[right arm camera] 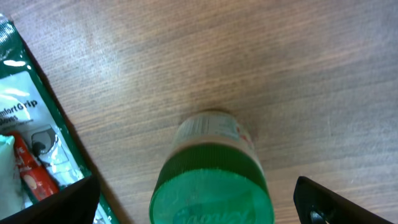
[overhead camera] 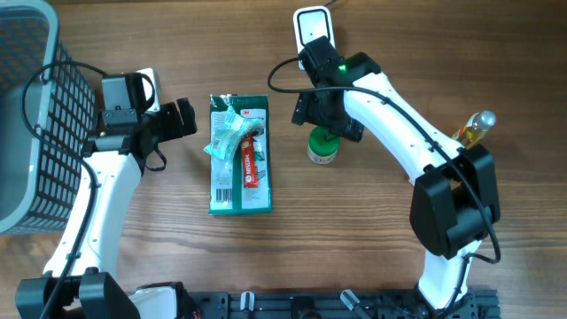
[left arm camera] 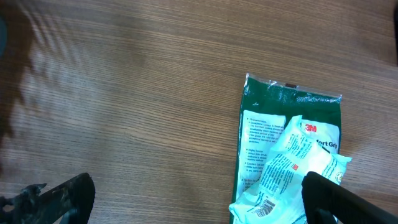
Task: Scan the item barcode
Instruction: 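Lower the right gripper and grasp the green-capped jar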
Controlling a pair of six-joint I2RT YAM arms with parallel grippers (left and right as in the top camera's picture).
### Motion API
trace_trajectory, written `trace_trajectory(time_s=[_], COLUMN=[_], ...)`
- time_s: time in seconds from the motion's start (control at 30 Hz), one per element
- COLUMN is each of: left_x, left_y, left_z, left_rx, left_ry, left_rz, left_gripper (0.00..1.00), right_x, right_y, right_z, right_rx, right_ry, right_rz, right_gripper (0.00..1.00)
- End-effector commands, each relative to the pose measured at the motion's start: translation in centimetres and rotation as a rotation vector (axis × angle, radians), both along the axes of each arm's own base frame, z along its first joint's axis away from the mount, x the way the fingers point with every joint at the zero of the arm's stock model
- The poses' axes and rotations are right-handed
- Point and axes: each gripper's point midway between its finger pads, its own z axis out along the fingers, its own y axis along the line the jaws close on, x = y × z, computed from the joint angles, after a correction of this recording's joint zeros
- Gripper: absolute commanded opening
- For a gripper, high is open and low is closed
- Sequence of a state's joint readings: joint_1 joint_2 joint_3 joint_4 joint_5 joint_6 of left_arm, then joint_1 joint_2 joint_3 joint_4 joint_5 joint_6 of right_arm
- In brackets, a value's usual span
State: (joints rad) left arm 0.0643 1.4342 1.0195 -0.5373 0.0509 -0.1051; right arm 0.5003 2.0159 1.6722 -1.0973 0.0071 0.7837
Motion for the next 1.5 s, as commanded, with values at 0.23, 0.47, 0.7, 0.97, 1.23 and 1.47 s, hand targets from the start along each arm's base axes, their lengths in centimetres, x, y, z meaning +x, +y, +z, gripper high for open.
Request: trace_trajectory(time_s=[0.23,0.47,0.7,0.97,1.23,1.47], left_x=[0.4,0.4,0.4,0.4,0.4,0.4], left_y=[-0.2,-0.2,-0.2,-0.2,-0.2,-0.2], left_z=[1.1,1.1,1.1,1.1,1.1,1.1], left_rx=[0.012,0.012,0.012,0.012,0.012,0.012], left_ry=[-0.032,-0.032,-0.032,-0.032,-0.032,-0.032], left_rz=[-0.024,-0.025,-0.025,-0.025,-0.025,-0.025], left_gripper=[1.00,1.00,1.00,1.00,1.00,1.00], right_x=[-1.7,-1.6,-1.8,-2.2,-2.2,-2.1], right_y=[1.2,1.2,1.4,1.2,1.2,1.8], right_z=[-0.3,-0.3,-0.3,-1.1,-1.5,-1.5], right_rx=[0.064,0.067,0.072,0.072,0.072,0.068], right_ry=[0.086,0.082,0.090,0.110,0.110,0.088], right_rz=[-0.015,-0.015,-0.017,-0.091,-0.093,-0.157], right_gripper=[1.00,1.00,1.00,1.00,1.00,1.00])
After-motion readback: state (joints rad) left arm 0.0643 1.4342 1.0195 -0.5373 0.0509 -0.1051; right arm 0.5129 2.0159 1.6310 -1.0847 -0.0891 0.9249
